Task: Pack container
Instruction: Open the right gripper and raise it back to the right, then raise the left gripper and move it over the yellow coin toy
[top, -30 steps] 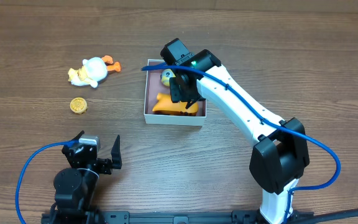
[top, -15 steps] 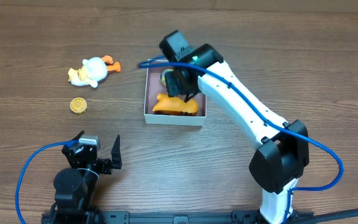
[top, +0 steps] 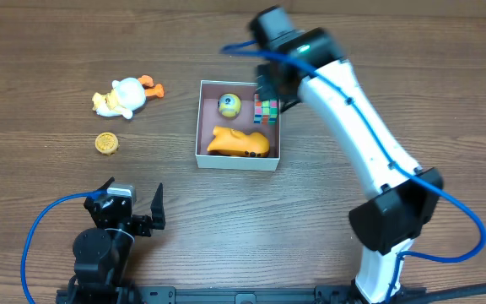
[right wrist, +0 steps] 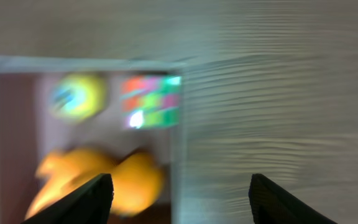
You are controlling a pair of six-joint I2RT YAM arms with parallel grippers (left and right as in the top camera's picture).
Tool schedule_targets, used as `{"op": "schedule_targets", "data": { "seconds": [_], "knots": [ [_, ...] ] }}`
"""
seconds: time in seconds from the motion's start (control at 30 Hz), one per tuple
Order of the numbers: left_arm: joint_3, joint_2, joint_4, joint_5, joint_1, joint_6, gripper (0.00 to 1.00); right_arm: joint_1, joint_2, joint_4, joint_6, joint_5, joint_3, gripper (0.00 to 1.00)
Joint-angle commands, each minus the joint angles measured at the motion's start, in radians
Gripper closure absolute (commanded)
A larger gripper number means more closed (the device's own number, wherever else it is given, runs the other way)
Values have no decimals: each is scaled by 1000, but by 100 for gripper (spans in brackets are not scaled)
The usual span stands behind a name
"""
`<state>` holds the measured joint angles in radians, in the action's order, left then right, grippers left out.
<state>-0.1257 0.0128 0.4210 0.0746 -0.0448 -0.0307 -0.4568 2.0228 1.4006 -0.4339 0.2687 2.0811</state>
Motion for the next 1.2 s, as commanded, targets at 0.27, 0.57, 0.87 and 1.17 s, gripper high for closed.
{"op": "schedule_targets", "data": {
  "seconds": [0.27,0.57,0.87,1.17],
  "knots": [
    [5,-9,-4,-4,6,-14,0,295,-3,-6,-76,30,27,0],
    [5,-9,-7,7,6,-23,0,295,-3,-7,-76,28,27,0],
    [-380,95,177,-85,6,-134,0,295,-3,-7,-76,-4,27,0],
    [-990,570,538,81,5,-246,0,295,-3,-7,-76,-4,27,0]
  ]
}}
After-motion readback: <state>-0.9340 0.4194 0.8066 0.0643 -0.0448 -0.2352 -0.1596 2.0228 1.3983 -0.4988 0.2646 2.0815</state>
